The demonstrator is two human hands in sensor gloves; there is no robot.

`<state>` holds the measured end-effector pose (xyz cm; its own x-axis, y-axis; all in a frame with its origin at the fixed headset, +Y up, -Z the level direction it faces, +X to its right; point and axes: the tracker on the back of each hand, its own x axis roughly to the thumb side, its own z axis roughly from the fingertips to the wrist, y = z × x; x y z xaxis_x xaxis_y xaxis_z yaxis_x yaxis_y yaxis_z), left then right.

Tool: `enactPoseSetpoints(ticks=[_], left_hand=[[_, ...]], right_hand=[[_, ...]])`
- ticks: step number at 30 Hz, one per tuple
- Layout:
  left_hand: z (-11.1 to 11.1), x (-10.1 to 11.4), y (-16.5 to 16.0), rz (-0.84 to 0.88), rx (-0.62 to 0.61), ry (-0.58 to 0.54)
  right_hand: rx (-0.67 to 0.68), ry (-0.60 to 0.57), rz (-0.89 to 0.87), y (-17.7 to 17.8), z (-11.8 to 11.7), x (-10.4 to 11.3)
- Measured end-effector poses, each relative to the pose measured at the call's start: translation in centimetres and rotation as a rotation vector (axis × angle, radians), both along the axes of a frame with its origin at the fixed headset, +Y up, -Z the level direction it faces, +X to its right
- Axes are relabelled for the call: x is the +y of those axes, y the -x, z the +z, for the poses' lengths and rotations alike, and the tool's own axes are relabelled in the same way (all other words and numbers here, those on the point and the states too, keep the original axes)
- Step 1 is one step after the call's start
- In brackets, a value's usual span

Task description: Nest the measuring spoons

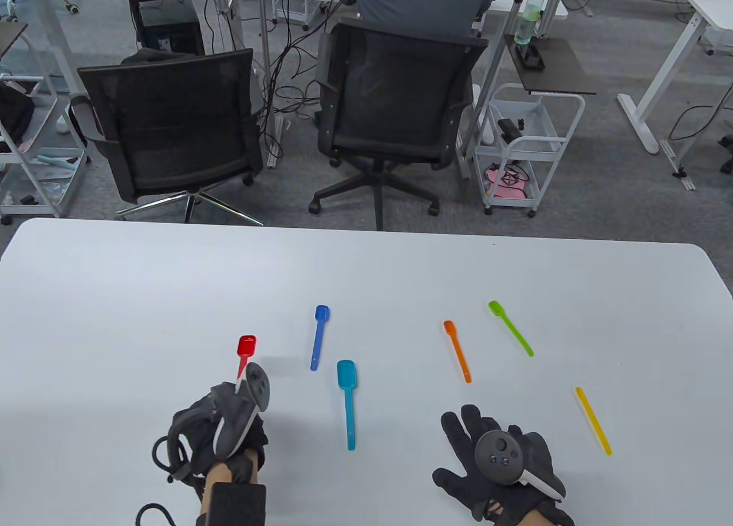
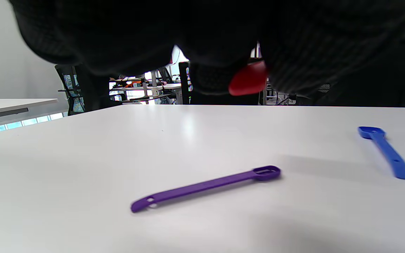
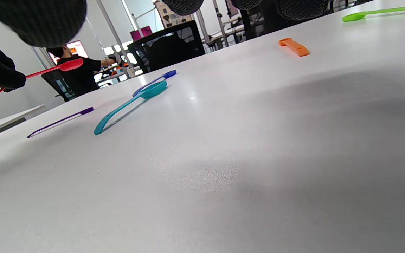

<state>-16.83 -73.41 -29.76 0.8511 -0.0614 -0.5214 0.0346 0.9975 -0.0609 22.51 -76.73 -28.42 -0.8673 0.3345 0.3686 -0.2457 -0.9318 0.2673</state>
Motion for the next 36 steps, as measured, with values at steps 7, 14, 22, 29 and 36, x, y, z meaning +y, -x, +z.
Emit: enactPoseSetpoints(ticks=[7, 14, 22, 29, 36], left_hand=[[0.3, -1.5, -6.4, 0.026, -0.012, 0.003], [0.2, -3.1, -10.8, 0.068, -0.024, 0.0], [0.0, -4.6, -13.3, 0.09, -0.023, -0.023], [-0.1, -5.8, -14.2, 0.085, -0.02, -0.044], [-0.3, -6.6, -14.7, 0.087, -0.031, -0.053]], right_hand=[[-0.015, -0.013, -0.015, -0.5, -0.1, 0.2], [-0.017, -0.022, -0.024, -0.6, -0.1, 0.2], [-0.023, -0.023, -0.036, -0.9, -0.3, 0.2], [-0.02, -0.026, -0.05, -1.0, -0.3, 0.2], [-0.019, -0.027, -0.058, -1.1, -0.3, 0.2]])
